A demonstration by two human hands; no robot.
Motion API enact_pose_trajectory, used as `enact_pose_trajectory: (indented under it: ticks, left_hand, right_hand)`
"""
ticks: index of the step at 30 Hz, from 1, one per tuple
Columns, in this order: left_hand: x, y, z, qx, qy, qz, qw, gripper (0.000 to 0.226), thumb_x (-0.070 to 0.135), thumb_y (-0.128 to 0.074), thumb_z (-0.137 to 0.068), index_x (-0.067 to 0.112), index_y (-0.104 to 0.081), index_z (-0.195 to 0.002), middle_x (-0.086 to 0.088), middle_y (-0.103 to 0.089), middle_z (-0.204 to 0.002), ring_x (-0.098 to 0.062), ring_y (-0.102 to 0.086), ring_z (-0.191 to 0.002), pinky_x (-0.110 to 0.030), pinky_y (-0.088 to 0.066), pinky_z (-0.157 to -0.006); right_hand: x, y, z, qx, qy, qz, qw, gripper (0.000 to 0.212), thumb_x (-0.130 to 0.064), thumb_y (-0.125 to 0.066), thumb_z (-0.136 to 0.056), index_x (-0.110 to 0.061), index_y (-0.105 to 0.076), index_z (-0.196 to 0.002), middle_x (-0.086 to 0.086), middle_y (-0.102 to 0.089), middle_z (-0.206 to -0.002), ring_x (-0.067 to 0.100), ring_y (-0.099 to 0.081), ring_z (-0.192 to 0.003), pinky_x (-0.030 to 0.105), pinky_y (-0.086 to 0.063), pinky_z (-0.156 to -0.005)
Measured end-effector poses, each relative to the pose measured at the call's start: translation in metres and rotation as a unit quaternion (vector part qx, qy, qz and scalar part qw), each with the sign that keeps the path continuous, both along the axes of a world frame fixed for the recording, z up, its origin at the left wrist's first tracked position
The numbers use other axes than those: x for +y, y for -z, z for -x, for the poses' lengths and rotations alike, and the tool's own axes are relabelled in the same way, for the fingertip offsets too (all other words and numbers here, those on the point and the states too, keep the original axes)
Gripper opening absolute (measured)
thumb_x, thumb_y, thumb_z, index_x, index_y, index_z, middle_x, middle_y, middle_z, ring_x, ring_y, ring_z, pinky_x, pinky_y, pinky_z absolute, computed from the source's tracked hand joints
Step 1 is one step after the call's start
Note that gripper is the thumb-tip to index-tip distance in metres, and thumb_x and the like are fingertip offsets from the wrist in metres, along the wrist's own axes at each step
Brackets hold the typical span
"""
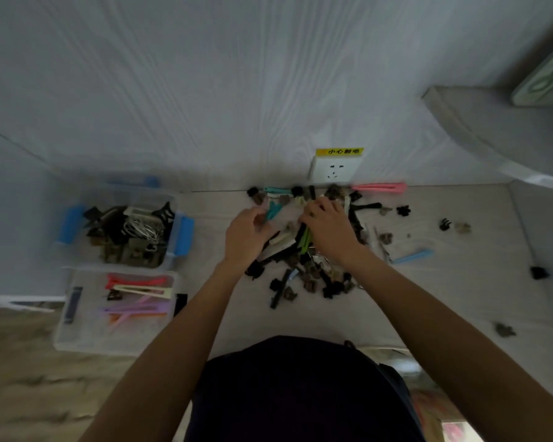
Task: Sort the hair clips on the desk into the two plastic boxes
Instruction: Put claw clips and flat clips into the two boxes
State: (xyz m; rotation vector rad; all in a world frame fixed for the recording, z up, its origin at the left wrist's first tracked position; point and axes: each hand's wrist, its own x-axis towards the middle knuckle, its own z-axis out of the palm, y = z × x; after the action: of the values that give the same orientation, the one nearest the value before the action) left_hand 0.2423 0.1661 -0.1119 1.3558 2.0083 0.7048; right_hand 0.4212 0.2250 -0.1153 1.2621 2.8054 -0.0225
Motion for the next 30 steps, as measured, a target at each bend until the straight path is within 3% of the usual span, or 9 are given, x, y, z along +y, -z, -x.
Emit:
enact_pose_trajectory:
  ticks: [2, 6, 11, 16, 19, 22, 24, 27, 30]
  left_hand:
    - [-0.001, -0.002, 0.005, -0.017, -0.028, -0.02, 0.999, 0.025, 0.023, -0.052, -0.093, 0.012, -0.055, -0.115, -0.008, -0.058, -0.108, -0.019, -0.057, -0.094, -0.03, -0.046, -0.079]
    - [0.006, 0.003, 0.016, -0.022, -0.072, 0.026, 0.997, 0.025, 0.024, -0.039, -0.097, 0.008, -0.047, -0.114, -0.012, -0.057, -0.103, -0.025, -0.055, -0.089, -0.029, -0.037, -0.07]
    - [0.014, 0.01, 0.018, -0.016, -0.003, 0.116, 0.993, 0.048, 0.025, -0.065, -0.08, 0.005, -0.044, -0.118, -0.015, -0.054, -0.108, -0.028, -0.054, -0.098, -0.031, -0.043, -0.075]
    - [0.008, 0.008, 0.02, 0.052, 0.061, 0.1, 0.992, 0.039, 0.019, -0.067, -0.078, 0.004, -0.048, -0.108, -0.016, -0.059, -0.105, -0.029, -0.058, -0.093, -0.026, -0.037, -0.065]
    - [0.001, 0.009, 0.026, 0.09, 0.071, 0.099, 0.988, 0.037, 0.027, -0.063, -0.082, 0.004, -0.05, -0.108, -0.016, -0.061, -0.106, -0.029, -0.059, -0.095, -0.027, -0.04, -0.066]
    - [-0.005, 0.011, 0.03, 0.106, 0.073, 0.109, 0.986, 0.03, 0.03, -0.058, -0.085, 0.004, -0.053, -0.098, -0.016, -0.06, -0.098, -0.03, -0.057, -0.091, -0.03, -0.037, -0.065]
    - [-0.008, 0.011, 0.032, 0.111, 0.072, 0.104, 0.986, 0.03, 0.031, -0.056, -0.088, 0.003, -0.055, -0.098, -0.016, -0.059, -0.098, -0.029, -0.056, -0.091, -0.029, -0.034, -0.065]
    - [-0.013, 0.007, 0.035, 0.093, 0.042, 0.084, 0.991, 0.032, 0.033, -0.055, -0.09, 0.002, -0.056, -0.101, -0.015, -0.058, -0.098, -0.027, -0.055, -0.09, -0.028, -0.033, -0.066]
    - [-0.017, 0.002, 0.038, 0.093, 0.008, 0.055, 0.994, 0.029, 0.028, -0.052, -0.091, 0.002, -0.054, -0.104, -0.018, -0.056, -0.1, -0.031, -0.053, -0.092, -0.03, -0.034, -0.07]
  right_hand:
    - [0.002, 0.003, -0.004, 0.006, -0.005, -0.035, 0.999, 0.023, -0.009, -0.057, -0.068, -0.018, -0.069, -0.086, 0.005, -0.064, -0.092, 0.03, -0.053, -0.095, 0.037, -0.033, -0.083]
    - [0.008, 0.006, -0.008, -0.024, -0.056, -0.071, 0.996, 0.02, -0.017, -0.07, -0.065, -0.022, -0.068, -0.085, 0.001, -0.062, -0.084, 0.026, -0.049, -0.092, 0.037, -0.028, -0.08]
    - [0.007, 0.008, -0.016, -0.022, -0.121, -0.097, 0.988, 0.022, -0.015, -0.047, -0.081, -0.016, -0.066, -0.091, 0.002, -0.069, -0.083, 0.025, -0.062, -0.091, 0.036, -0.032, -0.085]
    - [0.012, 0.004, -0.022, -0.006, -0.138, -0.041, 0.99, 0.016, -0.009, -0.066, -0.073, -0.015, -0.059, -0.086, 0.006, -0.065, -0.076, 0.026, -0.059, -0.082, 0.038, -0.039, -0.09]
    - [0.01, -0.005, -0.017, 0.068, -0.135, 0.042, 0.988, 0.021, -0.007, -0.067, -0.074, -0.009, -0.054, -0.09, 0.012, -0.06, -0.082, 0.029, -0.057, -0.076, 0.036, -0.045, -0.076]
    - [0.001, -0.009, 0.003, 0.053, -0.121, 0.115, 0.985, 0.028, -0.005, -0.06, -0.077, 0.0, -0.054, -0.104, 0.02, -0.059, -0.095, 0.034, -0.057, -0.082, 0.038, -0.045, -0.071]
    - [-0.003, -0.002, 0.013, 0.026, -0.112, 0.125, 0.985, 0.035, -0.002, -0.058, -0.077, 0.002, -0.054, -0.111, 0.023, -0.057, -0.101, 0.036, -0.056, -0.085, 0.04, -0.046, -0.072]
    - [-0.004, 0.006, 0.013, 0.01, -0.107, 0.109, 0.988, 0.042, 0.004, -0.071, -0.063, 0.002, -0.06, -0.104, 0.021, -0.061, -0.084, 0.035, -0.06, -0.07, 0.036, -0.05, -0.061]
    - [-0.001, 0.004, 0.01, 0.012, -0.094, 0.093, 0.991, 0.047, 0.002, -0.076, -0.061, -0.001, -0.062, -0.106, 0.019, -0.064, -0.083, 0.035, -0.063, -0.073, 0.038, -0.051, -0.067]
